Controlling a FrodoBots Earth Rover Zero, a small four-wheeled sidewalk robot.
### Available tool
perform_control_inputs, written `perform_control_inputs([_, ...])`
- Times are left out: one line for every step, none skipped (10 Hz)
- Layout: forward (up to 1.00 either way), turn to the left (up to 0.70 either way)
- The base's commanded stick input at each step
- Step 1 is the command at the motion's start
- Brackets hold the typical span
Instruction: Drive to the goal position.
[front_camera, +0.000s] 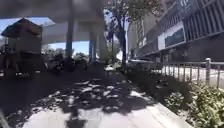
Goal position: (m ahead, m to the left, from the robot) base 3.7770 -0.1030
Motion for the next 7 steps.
perform_control_inputs([0.70,0.00])
perform_control_inputs([0.70,0.00])
perform_control_inputs([0.70,0.00])
perform_control_inputs([0.70,0.00])
perform_control_inputs([0.70,0.00])
perform_control_inputs([0.70,0.00])
perform_control_inputs([0.70,0.00])
